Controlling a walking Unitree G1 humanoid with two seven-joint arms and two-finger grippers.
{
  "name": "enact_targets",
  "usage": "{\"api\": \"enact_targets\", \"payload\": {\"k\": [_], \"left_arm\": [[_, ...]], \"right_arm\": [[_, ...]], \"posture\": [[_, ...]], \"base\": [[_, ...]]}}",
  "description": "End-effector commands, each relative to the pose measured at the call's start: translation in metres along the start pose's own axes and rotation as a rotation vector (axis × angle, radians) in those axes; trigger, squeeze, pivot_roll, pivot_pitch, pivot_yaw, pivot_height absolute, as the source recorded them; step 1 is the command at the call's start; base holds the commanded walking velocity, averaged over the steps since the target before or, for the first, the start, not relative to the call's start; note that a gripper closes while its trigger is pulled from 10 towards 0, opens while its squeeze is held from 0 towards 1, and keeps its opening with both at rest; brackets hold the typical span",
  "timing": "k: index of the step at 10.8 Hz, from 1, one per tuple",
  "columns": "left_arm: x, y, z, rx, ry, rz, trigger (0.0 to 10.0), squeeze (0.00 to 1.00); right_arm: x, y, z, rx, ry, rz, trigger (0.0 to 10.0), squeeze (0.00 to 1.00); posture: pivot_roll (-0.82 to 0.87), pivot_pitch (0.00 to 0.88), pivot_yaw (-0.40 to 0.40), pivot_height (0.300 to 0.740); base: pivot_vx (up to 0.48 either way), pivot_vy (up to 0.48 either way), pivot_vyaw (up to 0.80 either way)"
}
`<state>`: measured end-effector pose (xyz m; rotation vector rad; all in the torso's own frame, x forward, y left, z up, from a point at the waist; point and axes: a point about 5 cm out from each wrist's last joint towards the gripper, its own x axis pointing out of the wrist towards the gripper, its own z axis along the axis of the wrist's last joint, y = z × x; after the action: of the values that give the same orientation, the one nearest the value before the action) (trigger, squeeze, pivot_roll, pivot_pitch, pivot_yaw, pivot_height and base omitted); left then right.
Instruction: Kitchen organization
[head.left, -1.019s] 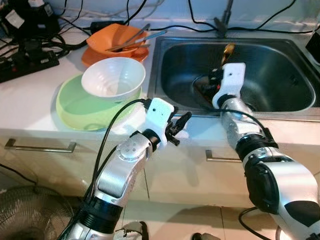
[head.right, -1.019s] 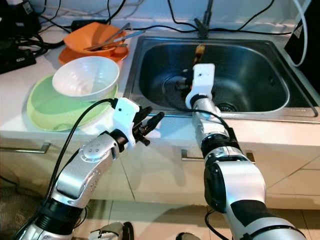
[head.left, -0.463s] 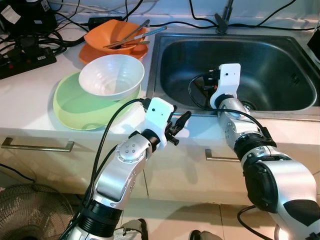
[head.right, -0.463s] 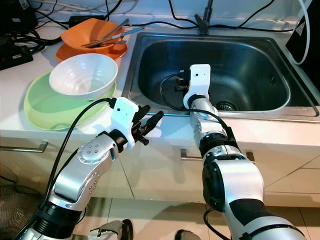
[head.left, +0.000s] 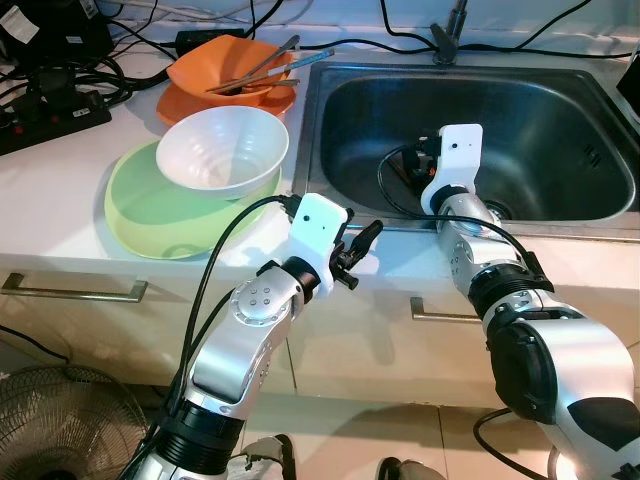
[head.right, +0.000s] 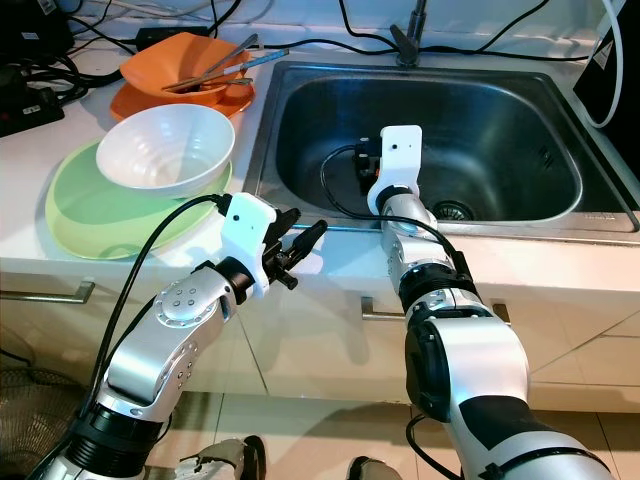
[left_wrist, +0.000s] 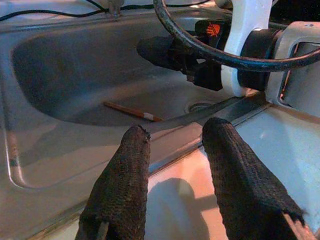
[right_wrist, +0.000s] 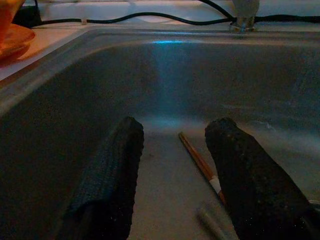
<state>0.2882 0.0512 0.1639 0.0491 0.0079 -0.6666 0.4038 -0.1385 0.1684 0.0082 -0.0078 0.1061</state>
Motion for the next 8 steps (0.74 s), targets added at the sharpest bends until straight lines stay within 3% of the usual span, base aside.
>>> {"api": "enact_targets", "payload": {"k": [1,8], "left_arm": [[-0.001,0.003,-0.010,-0.006,0.054,0.022,10.0,0.00],[0.013,0.010,0.000,0.033,-0.044,0.087,10.0,0.00]], "right_arm": [[0.001,0.000,0.001,0.006,0.004,-0.002,10.0,0.00],[0.003,-0.011,0.067,0.038,-0.368,0.003,10.0,0.00]], "posture": [[0.20,0.140,0.023,0.740],[0.11,0.130,0.001,0.740]], "base": [[0.000,0.000,0.00],[0.000,0.000,0.00]]}}
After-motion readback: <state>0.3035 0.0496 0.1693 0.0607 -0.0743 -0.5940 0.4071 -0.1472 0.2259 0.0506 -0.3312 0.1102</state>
